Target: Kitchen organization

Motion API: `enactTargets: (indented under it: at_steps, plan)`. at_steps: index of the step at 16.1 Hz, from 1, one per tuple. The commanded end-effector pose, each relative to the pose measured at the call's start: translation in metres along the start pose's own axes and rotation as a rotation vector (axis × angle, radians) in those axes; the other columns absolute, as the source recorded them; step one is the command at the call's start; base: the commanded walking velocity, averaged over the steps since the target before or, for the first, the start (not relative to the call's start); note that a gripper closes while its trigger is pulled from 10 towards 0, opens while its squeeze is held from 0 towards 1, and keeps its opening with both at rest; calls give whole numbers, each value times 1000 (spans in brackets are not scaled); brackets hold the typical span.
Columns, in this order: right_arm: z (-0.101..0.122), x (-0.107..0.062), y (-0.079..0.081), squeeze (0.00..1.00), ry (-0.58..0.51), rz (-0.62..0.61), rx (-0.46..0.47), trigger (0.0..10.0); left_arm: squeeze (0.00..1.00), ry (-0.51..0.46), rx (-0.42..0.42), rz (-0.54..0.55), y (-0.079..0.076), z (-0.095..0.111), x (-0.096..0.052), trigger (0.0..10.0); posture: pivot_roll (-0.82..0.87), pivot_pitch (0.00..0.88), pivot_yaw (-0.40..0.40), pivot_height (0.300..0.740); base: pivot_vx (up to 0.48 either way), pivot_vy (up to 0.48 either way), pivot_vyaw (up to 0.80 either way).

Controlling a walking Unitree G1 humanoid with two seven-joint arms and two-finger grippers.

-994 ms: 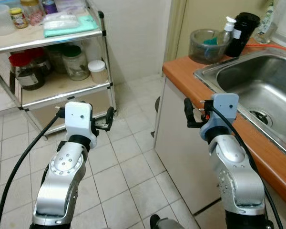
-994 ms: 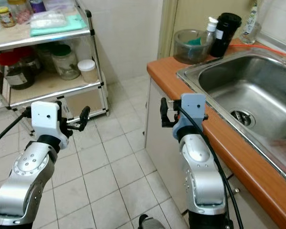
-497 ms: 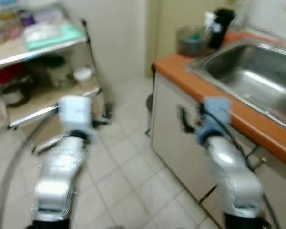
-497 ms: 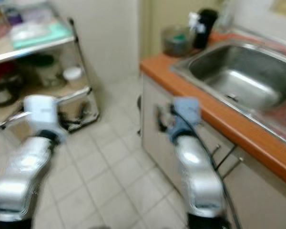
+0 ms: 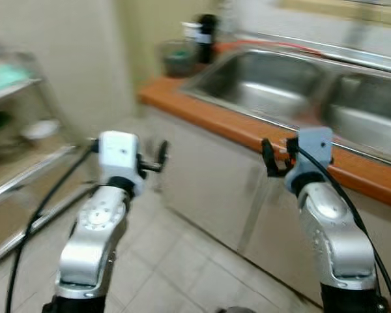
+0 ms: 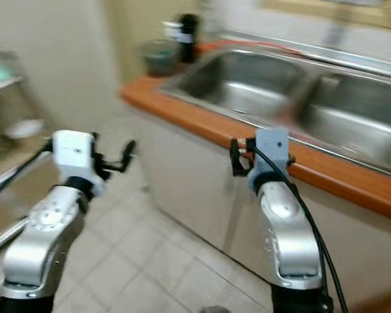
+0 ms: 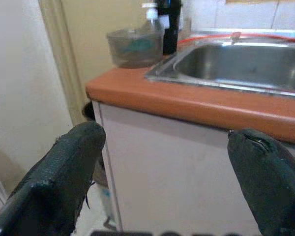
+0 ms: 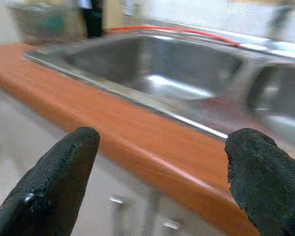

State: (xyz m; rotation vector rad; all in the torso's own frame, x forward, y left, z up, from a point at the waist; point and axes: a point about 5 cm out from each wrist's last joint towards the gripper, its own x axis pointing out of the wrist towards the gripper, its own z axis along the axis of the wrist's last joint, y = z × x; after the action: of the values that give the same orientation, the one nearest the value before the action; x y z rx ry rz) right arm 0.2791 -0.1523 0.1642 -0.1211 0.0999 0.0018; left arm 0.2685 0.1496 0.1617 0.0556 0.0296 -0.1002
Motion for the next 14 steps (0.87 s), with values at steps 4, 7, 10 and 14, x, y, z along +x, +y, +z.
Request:
enactTargets:
  at_steps: [4, 7, 10, 14]
  plan:
    - [5, -5, 11, 1000, -20, 31, -7, 10000, 0, -61, 77, 78, 9, -2, -7, 10000, -4, 0, 40, 740, 0, 0, -781]
    - [0, -6, 4, 1000, 21, -18, 60, 10000, 0, -12, 48, 90, 15, -3, -9, 10000, -13, 0, 33, 740, 0, 0, -779]
    - [3, -2, 1, 1000, 5, -36, 32, 10000, 0, -21, 13, 82, 16, -1, -10, 10000, -7, 0, 18, 740, 0, 0, -775]
    - [4, 1, 5, 1000, 54, -3, 136, 10000, 0, 5, 23, 45, 12, -4, -9, 10000, -12, 0, 15, 740, 0, 120, -772]
